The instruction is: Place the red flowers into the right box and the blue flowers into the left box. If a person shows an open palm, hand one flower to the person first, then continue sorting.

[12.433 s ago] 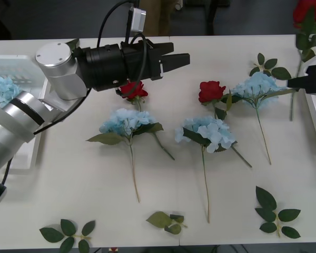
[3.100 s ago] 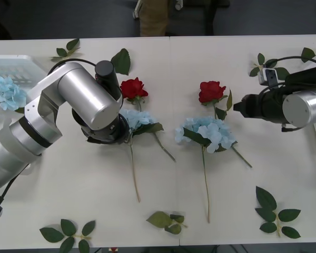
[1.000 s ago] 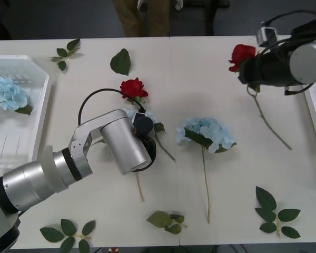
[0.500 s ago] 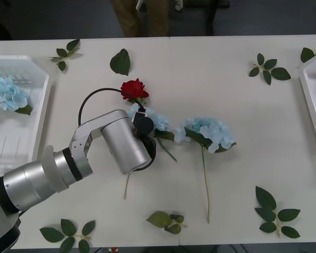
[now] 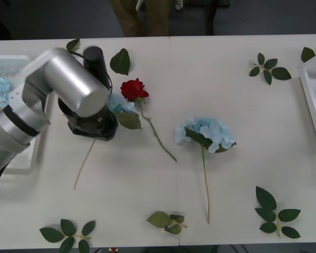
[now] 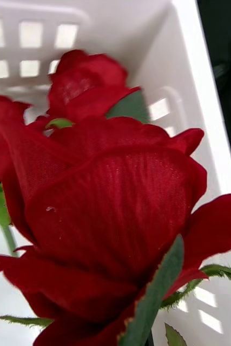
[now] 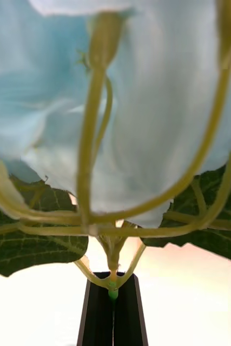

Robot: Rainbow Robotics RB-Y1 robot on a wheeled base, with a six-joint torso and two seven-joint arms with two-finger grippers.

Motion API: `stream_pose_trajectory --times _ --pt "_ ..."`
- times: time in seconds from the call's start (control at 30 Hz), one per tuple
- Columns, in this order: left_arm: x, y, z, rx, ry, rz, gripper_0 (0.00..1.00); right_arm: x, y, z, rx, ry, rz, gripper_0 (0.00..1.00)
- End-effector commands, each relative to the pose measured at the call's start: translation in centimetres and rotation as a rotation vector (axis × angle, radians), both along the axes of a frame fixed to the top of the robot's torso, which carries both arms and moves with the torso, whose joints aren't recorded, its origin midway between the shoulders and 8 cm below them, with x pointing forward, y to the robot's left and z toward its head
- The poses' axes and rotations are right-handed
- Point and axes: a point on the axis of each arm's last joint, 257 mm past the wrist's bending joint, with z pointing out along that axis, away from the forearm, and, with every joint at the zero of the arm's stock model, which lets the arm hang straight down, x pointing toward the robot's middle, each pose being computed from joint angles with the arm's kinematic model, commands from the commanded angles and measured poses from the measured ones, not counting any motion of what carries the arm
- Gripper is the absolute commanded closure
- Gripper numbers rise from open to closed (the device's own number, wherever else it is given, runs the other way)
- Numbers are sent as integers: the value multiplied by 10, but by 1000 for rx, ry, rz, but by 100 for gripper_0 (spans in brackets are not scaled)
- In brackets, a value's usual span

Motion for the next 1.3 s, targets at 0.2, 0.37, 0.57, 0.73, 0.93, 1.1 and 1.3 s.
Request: stream_pose_trajectory --times 0.2,0.37,0.57,0.73,0.93,1.1,1.3 --pt "35 100 131 33 -111 77 100 24 26 8 26 -47 42 49" --pt "11 207 154 144 -71 181 100 27 35 7 75 -61 48 30" --pt "3 304 161 123 -62 287 100 18 81 16 250 13 98 24" --pt "10 349 165 55 -100 330 100 1 134 37 414 91 175 23" --pt "33 387 150 56 -186 348 100 -22 181 63 657 117 240 24" --pt "48 402 131 69 -235 387 100 -51 210 57 786 150 316 24" --pt "55 407 124 80 -261 404 100 -83 233 5 558 173 481 24"
